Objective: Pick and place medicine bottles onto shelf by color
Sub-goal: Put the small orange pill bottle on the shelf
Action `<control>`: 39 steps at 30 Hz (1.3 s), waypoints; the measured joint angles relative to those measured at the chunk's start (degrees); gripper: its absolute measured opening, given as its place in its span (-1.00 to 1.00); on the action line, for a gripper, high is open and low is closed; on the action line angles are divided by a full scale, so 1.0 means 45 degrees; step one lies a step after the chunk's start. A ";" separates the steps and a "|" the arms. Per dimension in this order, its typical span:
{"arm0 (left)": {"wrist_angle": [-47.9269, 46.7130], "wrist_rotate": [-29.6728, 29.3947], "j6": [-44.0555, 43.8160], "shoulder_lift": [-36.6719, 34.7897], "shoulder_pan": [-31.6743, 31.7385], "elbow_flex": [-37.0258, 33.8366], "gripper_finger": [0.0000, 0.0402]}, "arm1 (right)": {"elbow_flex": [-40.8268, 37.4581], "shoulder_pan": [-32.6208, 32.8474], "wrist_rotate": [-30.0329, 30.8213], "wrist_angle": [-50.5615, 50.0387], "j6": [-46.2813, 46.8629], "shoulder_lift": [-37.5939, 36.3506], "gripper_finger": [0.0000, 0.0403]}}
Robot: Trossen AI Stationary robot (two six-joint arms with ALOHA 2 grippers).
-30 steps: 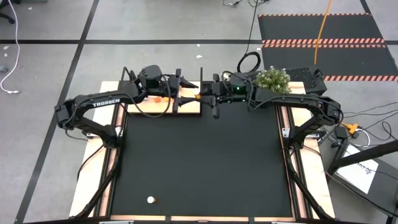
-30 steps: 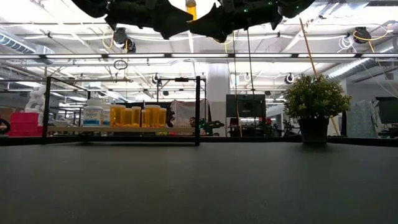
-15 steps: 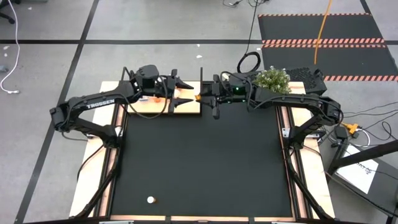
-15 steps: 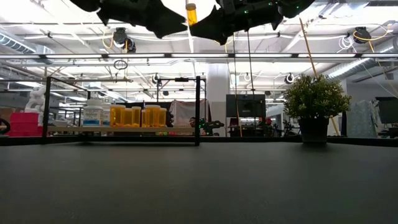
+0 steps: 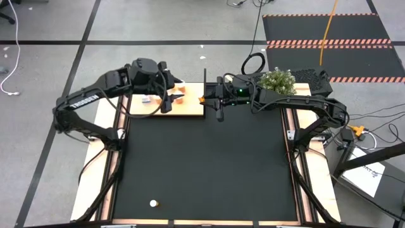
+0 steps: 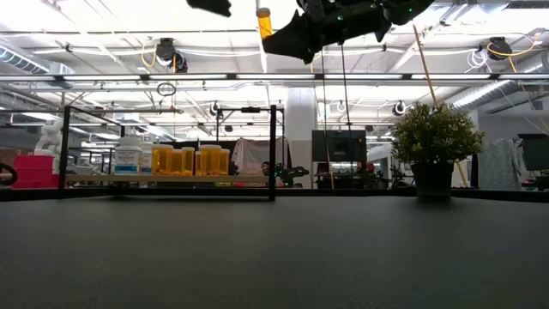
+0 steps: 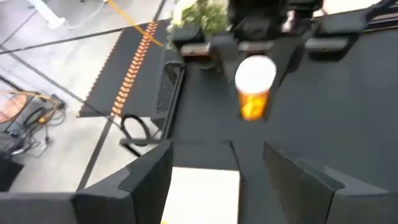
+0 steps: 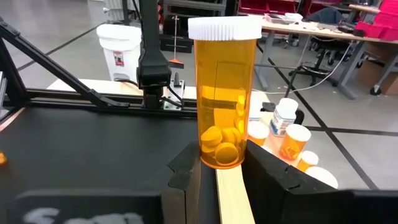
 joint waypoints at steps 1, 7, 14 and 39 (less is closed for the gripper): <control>-0.0372 0.0000 0.0002 0.0269 -0.0146 0.0572 0.25 | 0.0000 0.0000 0.0000 0.0000 -0.0075 0.0000 -0.54; -0.2908 -0.0007 0.0112 0.2314 -0.0770 0.3187 0.25 | 0.0000 -0.0005 0.0015 -0.0455 -0.0383 0.0000 -0.54; -0.5698 -0.0015 0.0214 0.4782 -0.1259 0.6279 0.25 | -0.0005 -0.0005 0.0107 -0.0959 -0.0645 0.0005 -0.54; -0.6362 -0.0292 0.1414 0.6038 -0.1261 0.8128 0.25 | -0.0008 -0.0005 0.0772 -0.1030 -0.0599 0.0005 -0.54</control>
